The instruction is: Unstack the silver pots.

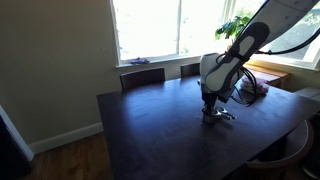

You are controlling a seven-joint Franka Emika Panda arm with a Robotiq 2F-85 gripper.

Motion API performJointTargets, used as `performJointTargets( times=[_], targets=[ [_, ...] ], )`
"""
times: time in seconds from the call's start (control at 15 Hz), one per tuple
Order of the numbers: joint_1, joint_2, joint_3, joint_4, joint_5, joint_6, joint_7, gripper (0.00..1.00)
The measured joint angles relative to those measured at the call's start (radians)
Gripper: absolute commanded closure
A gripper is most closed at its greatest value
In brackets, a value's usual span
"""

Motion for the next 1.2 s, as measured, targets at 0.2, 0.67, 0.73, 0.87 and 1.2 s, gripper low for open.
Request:
performJointTargets(
  times=[0.2,0.67,0.73,0.87,1.2],
  targets=[
    [0.000,-0.013,0.000,-0.002,-0.001,0.000,-0.001,0.98],
    [0.001,-0.089,0.000,-0.048,-0.002,-0.001,-0.001,0.98],
    [0.001,-0.099,0.000,-0.055,-0.002,0.000,0.000,0.98],
    [0.001,-0.112,0.001,-0.067,-0.002,0.000,-0.001,0.98],
    [0.001,-0.129,0.002,-0.086,-0.002,0.011,0.000,0.98]
  ],
)
